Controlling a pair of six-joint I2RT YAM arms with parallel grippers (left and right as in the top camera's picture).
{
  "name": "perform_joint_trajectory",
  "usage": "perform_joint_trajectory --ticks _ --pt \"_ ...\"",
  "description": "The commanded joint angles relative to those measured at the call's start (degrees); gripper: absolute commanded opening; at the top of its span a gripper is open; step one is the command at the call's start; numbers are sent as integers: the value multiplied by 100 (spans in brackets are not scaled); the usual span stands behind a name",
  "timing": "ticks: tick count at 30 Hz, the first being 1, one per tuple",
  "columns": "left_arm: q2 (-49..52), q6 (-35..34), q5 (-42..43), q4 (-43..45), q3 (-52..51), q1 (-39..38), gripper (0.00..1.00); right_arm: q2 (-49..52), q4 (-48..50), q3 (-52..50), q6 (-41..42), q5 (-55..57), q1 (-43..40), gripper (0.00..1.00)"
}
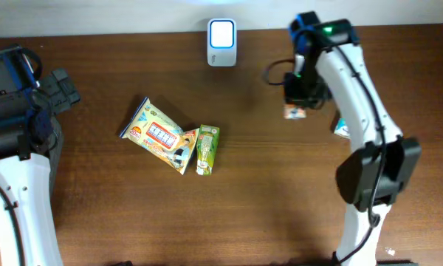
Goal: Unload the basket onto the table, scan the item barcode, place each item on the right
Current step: 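Place the orange pack next to the tissue pack on the right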
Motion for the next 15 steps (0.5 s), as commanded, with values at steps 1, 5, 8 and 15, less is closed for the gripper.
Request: perform_joint_trajectory --ticks 1,5,8,15 --pt "-50 33 -39 11 57 20 99 48 791 -1379 361 26 -828 4" --pt "-50 33 -39 11 57 20 99 48 1978 -2428 280 68 -1646 4" --pt "-50 33 -39 11 57 20 99 48 2315 -2457 -144 70 -2026 20" --pt "-50 33 -39 9 57 17 99 37 1419 -1510 -745 199 -2094 61"
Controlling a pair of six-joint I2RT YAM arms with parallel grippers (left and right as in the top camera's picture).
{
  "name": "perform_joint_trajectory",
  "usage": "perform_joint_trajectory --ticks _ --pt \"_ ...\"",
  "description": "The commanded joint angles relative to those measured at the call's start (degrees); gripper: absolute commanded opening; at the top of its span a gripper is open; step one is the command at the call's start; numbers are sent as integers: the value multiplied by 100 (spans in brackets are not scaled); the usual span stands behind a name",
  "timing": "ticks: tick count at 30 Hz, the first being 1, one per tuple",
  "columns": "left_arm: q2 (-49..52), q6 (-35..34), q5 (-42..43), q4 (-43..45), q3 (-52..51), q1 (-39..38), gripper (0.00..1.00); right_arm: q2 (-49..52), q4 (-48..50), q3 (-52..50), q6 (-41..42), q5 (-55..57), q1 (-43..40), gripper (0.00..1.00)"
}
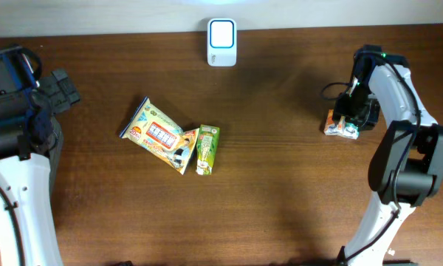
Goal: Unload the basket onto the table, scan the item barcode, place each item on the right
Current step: 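Place the orange pack next to the tissue pack on the right, then grasp the green tea carton mid-table with the right gripper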
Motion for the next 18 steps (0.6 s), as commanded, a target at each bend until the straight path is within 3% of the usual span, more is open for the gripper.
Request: perform_joint_trajectory --ticks 1,3,4,6,10,13,18 --pt "-50 33 -39 9 57 20 99 -85 -809 1300 -275 -514 70 62" --pt "-50 33 -39 9 57 20 99 -85 -1029 1851 -404 -1460 273 63" --pt "-50 33 -39 9 57 20 99 -83 -933 1853 -402 -2286 525 63" --pt "-50 33 -39 9 57 17 99 -79 -649 1598 -295 -2728 1176 63" --pt "-50 33 -39 9 57 20 99 -79 94 968 107 -2658 2846 62" --pt "-50 33 -39 9 57 20 99 -79 837 446 1456 -1759 4109 62" --pt "-50 33 -39 7 57 20 99 -79 1655 -190 2166 -953 5163 67"
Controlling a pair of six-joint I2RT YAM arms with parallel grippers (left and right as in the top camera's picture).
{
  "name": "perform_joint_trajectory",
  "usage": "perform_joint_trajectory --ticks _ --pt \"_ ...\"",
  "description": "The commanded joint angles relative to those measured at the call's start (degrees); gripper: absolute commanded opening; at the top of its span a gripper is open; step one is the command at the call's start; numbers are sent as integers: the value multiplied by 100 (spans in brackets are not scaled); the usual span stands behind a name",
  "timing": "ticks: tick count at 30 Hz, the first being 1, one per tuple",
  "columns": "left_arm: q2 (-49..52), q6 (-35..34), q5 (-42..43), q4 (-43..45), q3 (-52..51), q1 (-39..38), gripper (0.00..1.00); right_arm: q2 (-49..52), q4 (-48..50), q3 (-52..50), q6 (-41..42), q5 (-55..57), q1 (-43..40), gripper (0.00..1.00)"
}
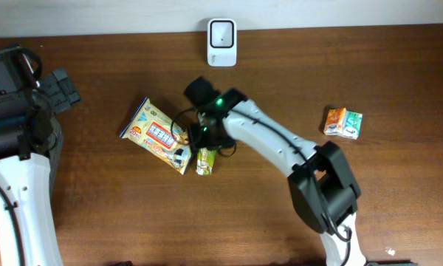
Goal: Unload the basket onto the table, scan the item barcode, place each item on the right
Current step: 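Grasp the green tea carton mid-table with the right gripper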
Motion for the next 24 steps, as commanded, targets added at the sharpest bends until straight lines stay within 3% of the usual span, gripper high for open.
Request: perform_joint_trajectory --ticks 1,3,8,10,14,19,20,21,22,24 --pt "-50 33 -39 11 57 20 99 -59 146 -345 603 621 387 67" --pt "-50 33 -39 9 57 20 99 -55 280 -564 599 625 463 66" --pt "-50 33 -39 9 57 20 99 -55 164 -905 592 968 140 51" --pt "-50 33 -39 9 57 20 99 -55 120 -905 227 944 -181 42" --pt "-50 33 -39 9 57 20 99 -55 348 -907 -1143 730 -411 41" --pt "-50 33 -39 -4 57 20 99 -55 942 -1405 -1252 570 -407 41" --pt "-50 33 -39 -7 57 20 99 -55 940 -1405 -1252 551 -407 36" --pt "-50 33 -39 -9 57 20 99 -55 927 -1388 -1255 527 -409 14" --pt "-50 33 -39 -9 57 20 99 -57 890 -1351 -1274 339 -439 4" --pt "-50 33 -39 -9 57 20 99 -94 833 -1239 -1279 -173 -566 4"
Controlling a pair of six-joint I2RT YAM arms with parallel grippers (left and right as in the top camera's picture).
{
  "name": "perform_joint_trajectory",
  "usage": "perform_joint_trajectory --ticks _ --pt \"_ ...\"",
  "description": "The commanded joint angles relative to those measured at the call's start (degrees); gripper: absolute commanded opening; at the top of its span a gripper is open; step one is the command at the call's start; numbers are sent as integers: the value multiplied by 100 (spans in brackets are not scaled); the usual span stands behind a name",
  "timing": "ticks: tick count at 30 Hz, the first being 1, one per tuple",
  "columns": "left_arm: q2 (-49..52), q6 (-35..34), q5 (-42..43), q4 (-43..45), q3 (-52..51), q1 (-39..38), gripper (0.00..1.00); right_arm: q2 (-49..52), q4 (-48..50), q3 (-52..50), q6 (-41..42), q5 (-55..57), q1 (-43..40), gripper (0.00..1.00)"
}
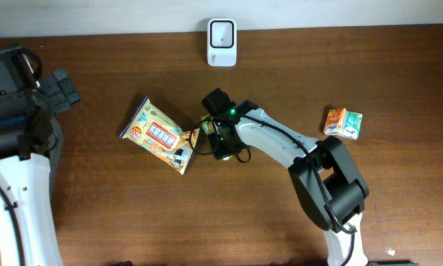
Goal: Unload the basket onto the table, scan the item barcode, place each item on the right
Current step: 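Grasp the green tea carton mid-table with the right gripper, then lift the carton and hold its barcode under the white scanner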
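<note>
The white barcode scanner (221, 33) stands at the back middle of the table. My right gripper (215, 137) is low beside the right corner of the yellow snack bag (157, 134). Only a sliver of the green carton (207, 127) shows at the gripper's far side; the rest is hidden under the wrist, and the gripper appears shut on it. My left gripper (62, 86) rests at the far left edge, away from all items; its jaws are not readable from above.
An orange carton and a green-white carton (343, 123) lie side by side at the right. The right arm (280, 144) stretches across the middle of the table. The left arm's base fills the left edge.
The green carton no longer lies stretched out right of the snack bag; only a bit of it shows at the right gripper, which has shifted slightly right and forward. The left arm is unchanged.
First my right gripper held a small carton to the right of the scanner. Then it was at the far right with that carton beside another one. Later both lay there alone and the gripper was over the green carton by the snack bag, where it now has it.
</note>
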Motion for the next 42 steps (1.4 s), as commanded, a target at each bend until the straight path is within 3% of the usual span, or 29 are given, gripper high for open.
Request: perform_joint_trajectory --ticks 1,6,8,14,22,24,27,29,31,35,37,41,42 --pt "-50 33 -39 -7 57 20 99 -35 -129 164 -199 -1252 -282 4" --pt "-50 33 -39 -7 57 17 99 -560 -210 579 -1495 -5499 -1725 10" --pt "-50 33 -39 -7 57 20 99 -588 -203 584 -1534 -6339 -2192 10" --pt "-50 33 -39 -7 57 20 99 -592 -72 649 -1534 -7639 -2625 10" --pt "-50 33 -39 -7 57 20 99 -942 -74 1405 -1419 -7558 -2616 9" --pt "-50 33 -39 -7 57 20 99 -1143 -129 1445 -1139 -6673 -2608 7" --pt "-50 33 -39 -7 57 20 99 -1296 -535 1856 -660 -4103 -2245 4" --pt "-50 33 -39 -7 57 20 99 -1255 -1311 2975 -669 -1259 -1720 5" --pt "-50 33 -39 -7 57 20 99 -1220 -1403 3528 -977 796 -1266 5" --pt "-50 33 -39 -7 57 20 99 -492 -343 3554 -2271 3950 -595 5" --pt "-50 33 -39 -7 57 20 99 216 721 3554 -3456 4564 -632 11" --pt "-50 33 -39 -7 57 20 99 1279 3156 3554 -5663 4905 -713 9" --pt "-50 33 -39 -7 57 20 99 1550 3869 3554 -6231 4896 -765 4"
